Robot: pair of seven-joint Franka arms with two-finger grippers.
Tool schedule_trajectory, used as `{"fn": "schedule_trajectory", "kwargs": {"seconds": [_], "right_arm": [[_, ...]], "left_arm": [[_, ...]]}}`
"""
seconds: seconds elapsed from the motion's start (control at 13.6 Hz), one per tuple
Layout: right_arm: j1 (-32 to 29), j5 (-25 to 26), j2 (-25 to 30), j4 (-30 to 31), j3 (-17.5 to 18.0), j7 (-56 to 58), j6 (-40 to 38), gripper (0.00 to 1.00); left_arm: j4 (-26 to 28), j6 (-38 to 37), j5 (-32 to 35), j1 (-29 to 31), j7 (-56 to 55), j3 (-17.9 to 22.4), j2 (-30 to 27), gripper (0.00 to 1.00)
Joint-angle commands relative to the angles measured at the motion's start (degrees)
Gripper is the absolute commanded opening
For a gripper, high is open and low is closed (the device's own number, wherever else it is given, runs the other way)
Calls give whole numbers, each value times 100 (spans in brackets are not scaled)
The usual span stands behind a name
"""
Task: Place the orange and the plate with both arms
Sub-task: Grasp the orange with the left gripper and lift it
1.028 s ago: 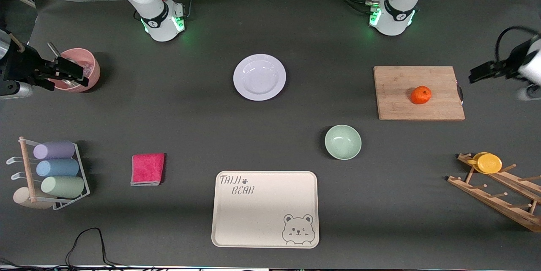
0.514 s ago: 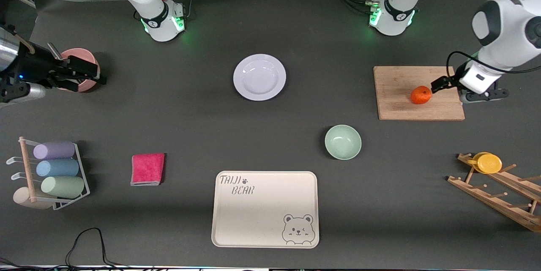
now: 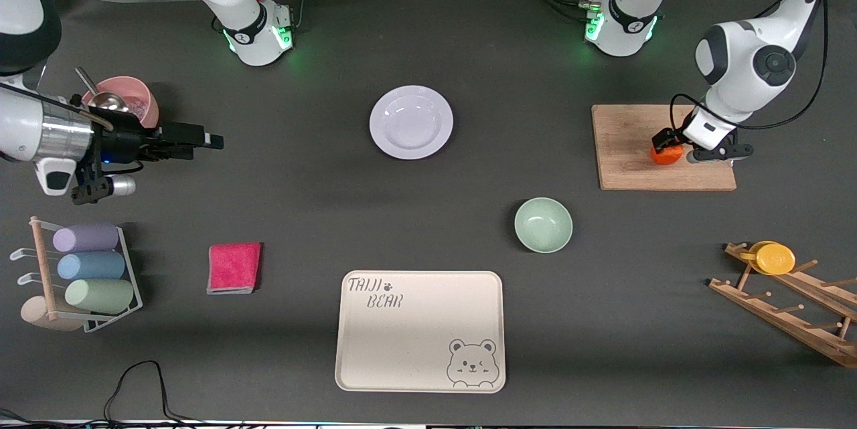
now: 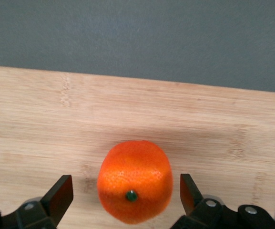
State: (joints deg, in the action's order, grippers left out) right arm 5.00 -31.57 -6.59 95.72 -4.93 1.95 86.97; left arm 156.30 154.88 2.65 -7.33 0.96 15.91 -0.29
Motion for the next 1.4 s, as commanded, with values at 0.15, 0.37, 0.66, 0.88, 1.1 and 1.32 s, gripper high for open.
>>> {"fn": "schedule_trajectory", "kwargs": {"seconds": [0.15, 0.37, 0.66, 0.88, 1.1, 1.32], "right_arm": [[28, -227, -105, 439, -17, 25, 452, 100], [28, -585, -404, 483, -17, 51, 540, 100], [80, -675, -721, 527, 18, 200, 848, 100], [107, -675, -835, 527, 1, 332, 865, 100], [115, -998, -949, 588, 1, 421, 865, 100], [133, -1333, -985, 816, 9, 516, 1084, 100]], "left_arm": [[32, 464, 69, -67, 18, 17, 398, 61], [-20, 184, 60, -58, 18, -18, 258, 4], [-870, -1831, -2, -303, -550, -342, -434, 2], [-1855, -3015, -770, -531, -1936, -1306, -656, 3], [-2646, -3061, -1215, -813, -3833, -2536, -359, 3], [-3788, -2973, -1075, -1181, -5890, -3610, 641, 3]]}}
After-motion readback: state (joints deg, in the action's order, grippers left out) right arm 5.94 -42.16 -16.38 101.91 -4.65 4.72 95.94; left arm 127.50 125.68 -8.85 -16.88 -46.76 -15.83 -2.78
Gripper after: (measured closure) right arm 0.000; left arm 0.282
